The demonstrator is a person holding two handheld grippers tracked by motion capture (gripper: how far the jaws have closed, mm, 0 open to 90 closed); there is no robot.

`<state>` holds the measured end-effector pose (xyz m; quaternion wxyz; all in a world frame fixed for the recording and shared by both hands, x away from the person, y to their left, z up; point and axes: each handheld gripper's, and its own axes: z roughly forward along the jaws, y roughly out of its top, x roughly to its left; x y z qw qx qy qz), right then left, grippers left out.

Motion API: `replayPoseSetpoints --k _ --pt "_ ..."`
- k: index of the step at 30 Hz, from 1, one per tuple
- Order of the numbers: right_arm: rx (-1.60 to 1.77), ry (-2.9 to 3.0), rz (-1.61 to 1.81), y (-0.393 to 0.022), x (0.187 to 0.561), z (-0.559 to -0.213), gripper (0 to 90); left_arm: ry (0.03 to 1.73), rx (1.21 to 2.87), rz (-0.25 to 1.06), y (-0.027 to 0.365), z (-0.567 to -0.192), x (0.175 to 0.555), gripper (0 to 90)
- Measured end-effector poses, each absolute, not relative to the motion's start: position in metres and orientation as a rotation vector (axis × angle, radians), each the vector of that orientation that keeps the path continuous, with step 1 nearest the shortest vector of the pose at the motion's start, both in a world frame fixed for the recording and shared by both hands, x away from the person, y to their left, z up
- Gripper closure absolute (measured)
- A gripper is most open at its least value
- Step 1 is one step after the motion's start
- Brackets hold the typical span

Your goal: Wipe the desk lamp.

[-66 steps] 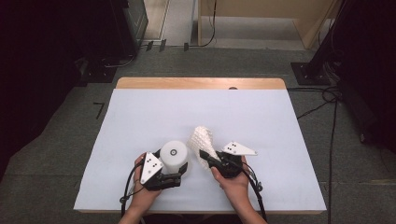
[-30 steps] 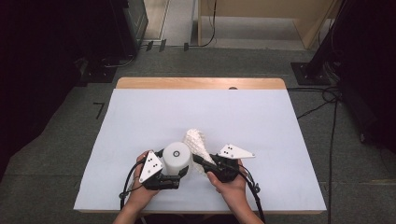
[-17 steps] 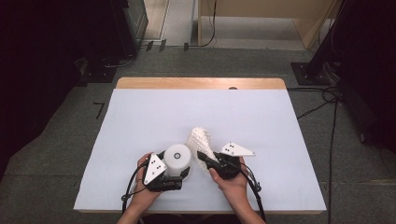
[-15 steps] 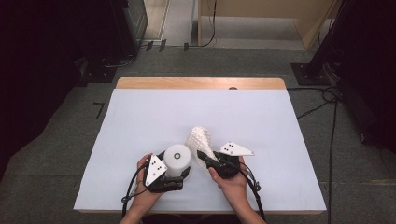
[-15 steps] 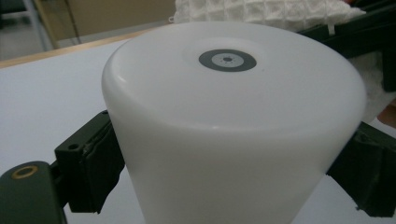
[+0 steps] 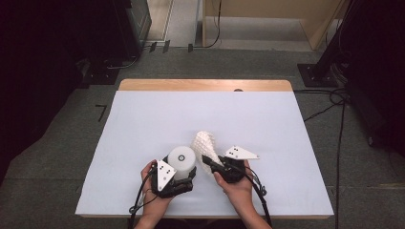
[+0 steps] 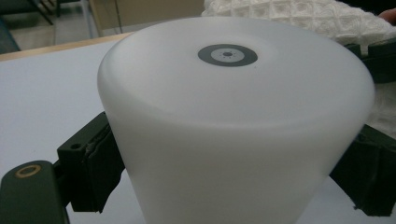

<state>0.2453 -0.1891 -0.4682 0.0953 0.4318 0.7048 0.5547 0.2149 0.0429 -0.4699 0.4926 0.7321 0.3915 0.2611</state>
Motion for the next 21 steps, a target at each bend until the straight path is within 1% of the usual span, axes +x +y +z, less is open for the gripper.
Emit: replayPoseSetpoints --k 4,7,11,16,21 --pt "1.261 2.093 1.658 -0.191 0.243 -0.467 76.8 0.837 1.783 0.558 0.048 -0.465 0.217 8.8" --pt "1.231 2.101 1.676 -0.191 0.241 -0.465 76.9 0.771 1.790 0.553 0.046 -0.460 0.217 8.9" --pt "1.189 2.106 1.721 -0.191 0.235 -0.456 77.1 0.746 1.810 0.507 0.043 -0.462 0.220 8.9" --pt "1.163 2.038 1.798 -0.201 0.229 -0.438 77.1 0.722 1.838 0.509 0.038 -0.464 0.219 8.8" --pt "1.186 2.053 1.775 -0.201 0.230 -0.441 77.3 0.734 1.804 0.504 0.043 -0.459 0.222 8.9"
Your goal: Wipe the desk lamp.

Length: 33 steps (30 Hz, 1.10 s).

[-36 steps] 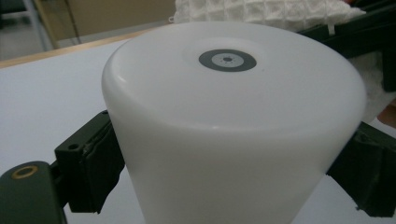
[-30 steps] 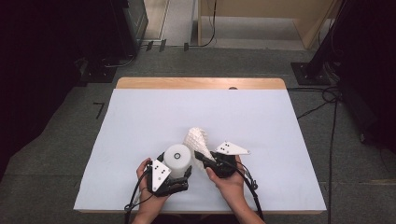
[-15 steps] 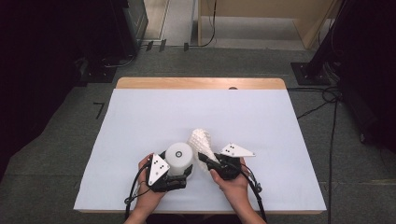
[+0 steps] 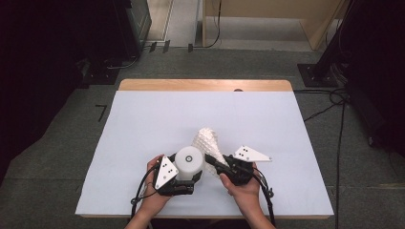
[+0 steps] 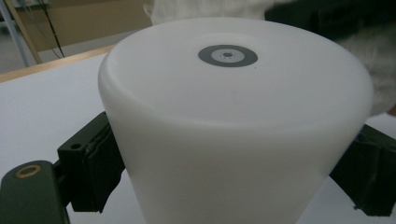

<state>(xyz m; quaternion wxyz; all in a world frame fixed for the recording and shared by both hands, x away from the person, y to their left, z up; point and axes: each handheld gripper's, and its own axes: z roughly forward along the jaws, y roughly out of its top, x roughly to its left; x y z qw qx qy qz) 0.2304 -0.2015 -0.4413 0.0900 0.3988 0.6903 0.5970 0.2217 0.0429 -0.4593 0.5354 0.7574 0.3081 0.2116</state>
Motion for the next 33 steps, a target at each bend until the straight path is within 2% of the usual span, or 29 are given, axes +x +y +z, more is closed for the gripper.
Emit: replayPoseSetpoints --k 6,15,25,33 --pt "1.260 2.134 1.679 -0.192 0.237 -0.465 77.4 0.744 1.779 0.515 0.050 -0.455 0.223 8.9" --pt "1.168 2.075 1.780 -0.195 0.229 -0.444 77.4 0.747 1.799 0.507 0.049 -0.463 0.228 8.9" --pt "1.279 2.176 1.678 -0.191 0.240 -0.472 77.4 0.740 1.784 0.516 0.051 -0.463 0.229 8.8" --pt "1.168 2.103 1.822 -0.196 0.233 -0.451 77.5 0.772 1.808 0.525 0.053 -0.469 0.233 8.8"
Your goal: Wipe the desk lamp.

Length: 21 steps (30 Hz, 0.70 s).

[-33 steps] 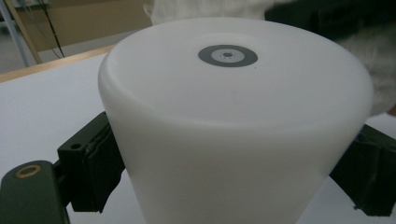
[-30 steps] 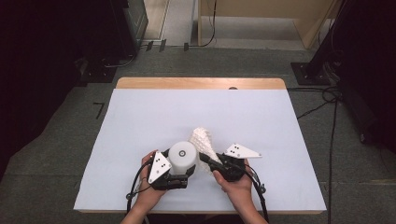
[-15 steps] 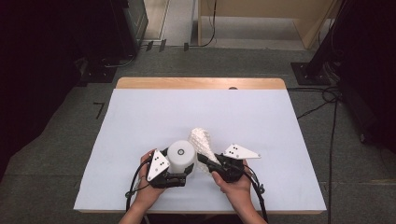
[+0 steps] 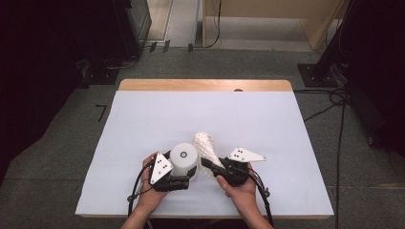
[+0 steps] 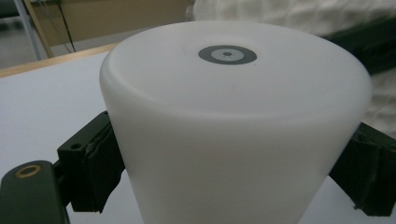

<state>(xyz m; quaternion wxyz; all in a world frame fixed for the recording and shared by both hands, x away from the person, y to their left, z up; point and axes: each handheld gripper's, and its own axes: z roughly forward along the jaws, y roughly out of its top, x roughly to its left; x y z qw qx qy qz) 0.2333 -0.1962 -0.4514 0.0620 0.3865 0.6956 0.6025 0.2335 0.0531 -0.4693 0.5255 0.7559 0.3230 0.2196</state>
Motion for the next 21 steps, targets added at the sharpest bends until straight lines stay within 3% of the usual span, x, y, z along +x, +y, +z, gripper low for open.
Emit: replayPoseSetpoints --k 9,13,19,21 --pt "1.291 2.094 1.714 -0.204 0.243 -0.469 77.5 0.804 1.788 0.540 0.053 -0.475 0.234 8.6" --pt "1.332 2.064 1.704 -0.209 0.245 -0.468 77.4 0.891 1.765 0.508 0.046 -0.474 0.230 2.9" --pt "1.356 2.066 1.689 -0.207 0.246 -0.471 77.0 1.046 1.722 0.628 0.034 -0.476 0.220 2.2" --pt "1.346 2.079 1.684 -0.205 0.246 -0.473 77.0 1.023 1.727 0.684 0.030 -0.475 0.215 8.1"
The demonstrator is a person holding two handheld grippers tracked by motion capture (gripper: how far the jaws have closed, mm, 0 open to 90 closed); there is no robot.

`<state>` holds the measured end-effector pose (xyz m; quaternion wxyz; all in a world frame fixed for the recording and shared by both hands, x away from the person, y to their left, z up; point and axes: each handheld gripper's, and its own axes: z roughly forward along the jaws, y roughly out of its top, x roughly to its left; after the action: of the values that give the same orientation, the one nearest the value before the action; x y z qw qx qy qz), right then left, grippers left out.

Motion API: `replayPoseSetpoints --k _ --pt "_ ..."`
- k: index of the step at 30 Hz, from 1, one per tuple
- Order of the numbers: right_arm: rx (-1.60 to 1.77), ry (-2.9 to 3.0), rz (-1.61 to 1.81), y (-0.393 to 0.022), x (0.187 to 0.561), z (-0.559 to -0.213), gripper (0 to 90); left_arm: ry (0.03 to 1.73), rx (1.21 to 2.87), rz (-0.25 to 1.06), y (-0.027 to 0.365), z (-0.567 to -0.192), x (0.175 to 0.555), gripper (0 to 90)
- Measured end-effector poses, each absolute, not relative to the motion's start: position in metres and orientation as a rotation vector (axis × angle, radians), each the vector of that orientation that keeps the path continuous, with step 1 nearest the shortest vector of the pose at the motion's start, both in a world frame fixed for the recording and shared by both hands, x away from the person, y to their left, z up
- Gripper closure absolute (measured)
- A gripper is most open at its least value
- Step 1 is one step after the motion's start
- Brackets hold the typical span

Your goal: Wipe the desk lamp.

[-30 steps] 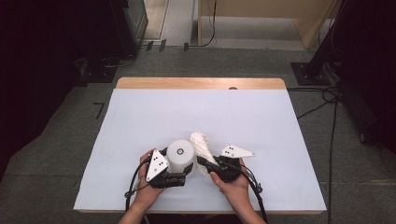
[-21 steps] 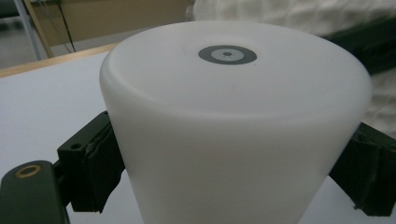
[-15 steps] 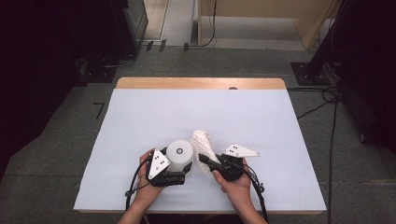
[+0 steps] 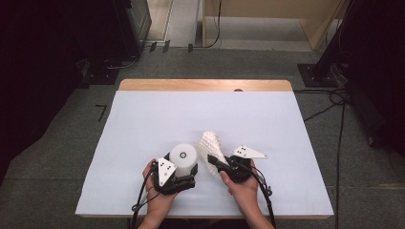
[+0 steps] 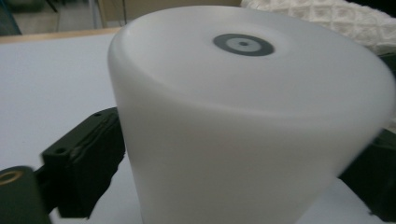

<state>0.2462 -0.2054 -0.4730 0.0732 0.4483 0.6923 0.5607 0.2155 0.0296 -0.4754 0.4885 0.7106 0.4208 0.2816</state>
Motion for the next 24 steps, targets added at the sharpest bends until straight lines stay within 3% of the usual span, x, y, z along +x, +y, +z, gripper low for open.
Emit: replayPoseSetpoints --k 7,12,24 --pt "1.343 2.098 1.687 -0.202 0.246 -0.474 77.0 0.945 1.737 0.622 0.046 -0.471 0.224 8.8" --pt "1.327 2.090 1.710 -0.200 0.245 -0.473 76.9 0.780 1.670 0.413 0.073 -0.458 0.230 8.8" --pt "1.199 2.123 1.789 -0.190 0.236 -0.459 77.1 0.718 1.722 0.417 0.070 -0.459 0.230 8.8"
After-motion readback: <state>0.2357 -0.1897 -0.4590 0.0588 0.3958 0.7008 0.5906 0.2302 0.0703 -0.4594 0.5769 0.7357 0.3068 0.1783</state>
